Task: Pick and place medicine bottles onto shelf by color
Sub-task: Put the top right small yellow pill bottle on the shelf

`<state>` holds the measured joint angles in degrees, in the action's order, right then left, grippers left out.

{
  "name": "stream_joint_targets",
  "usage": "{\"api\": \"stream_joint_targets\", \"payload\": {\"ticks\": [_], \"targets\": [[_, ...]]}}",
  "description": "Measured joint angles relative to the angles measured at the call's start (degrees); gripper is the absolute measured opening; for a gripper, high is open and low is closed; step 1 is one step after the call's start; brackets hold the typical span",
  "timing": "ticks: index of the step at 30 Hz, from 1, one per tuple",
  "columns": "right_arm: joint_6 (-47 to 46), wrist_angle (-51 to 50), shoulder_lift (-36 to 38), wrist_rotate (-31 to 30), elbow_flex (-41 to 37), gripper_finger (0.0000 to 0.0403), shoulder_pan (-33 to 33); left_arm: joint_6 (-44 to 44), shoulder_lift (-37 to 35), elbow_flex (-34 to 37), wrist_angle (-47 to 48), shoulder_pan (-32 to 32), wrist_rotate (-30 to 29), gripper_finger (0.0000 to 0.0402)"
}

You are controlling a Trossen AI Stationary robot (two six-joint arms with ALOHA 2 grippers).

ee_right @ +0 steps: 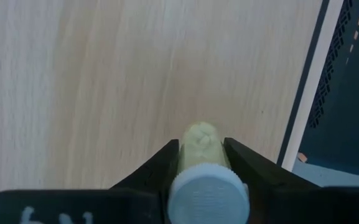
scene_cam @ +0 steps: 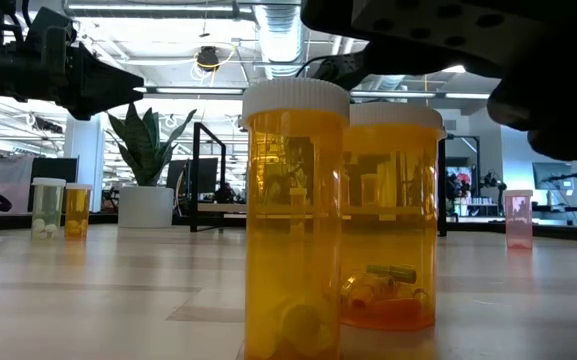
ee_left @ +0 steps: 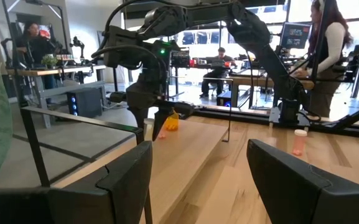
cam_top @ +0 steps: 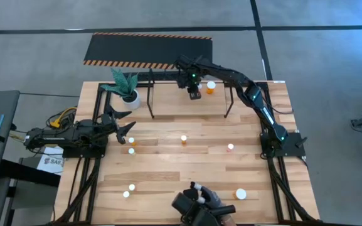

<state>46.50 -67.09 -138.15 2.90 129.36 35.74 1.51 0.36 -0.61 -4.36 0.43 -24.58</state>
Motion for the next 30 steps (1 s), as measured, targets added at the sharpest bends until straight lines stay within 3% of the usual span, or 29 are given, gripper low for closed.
{"api": "stream_joint_targets", "payload": {"ticks": [8,19,30], "targets": [[0.3,0.1,0.0,0.0,0.0,0.0172,0.0,0.0,0.0,0.0,0.0,0.0,0.0,0.0249],[0.5,0.0,0.0,-0.2,0.0,0.0243,0.0,0.0,0.0,0.0,0.0,0.0,0.0,0.0249],[-2.1,-3.1,0.1,-1.3,1.9,0.025,0.0,0.0,0.0,0.0,0.0,0.0,0.0,0.0249]]}}
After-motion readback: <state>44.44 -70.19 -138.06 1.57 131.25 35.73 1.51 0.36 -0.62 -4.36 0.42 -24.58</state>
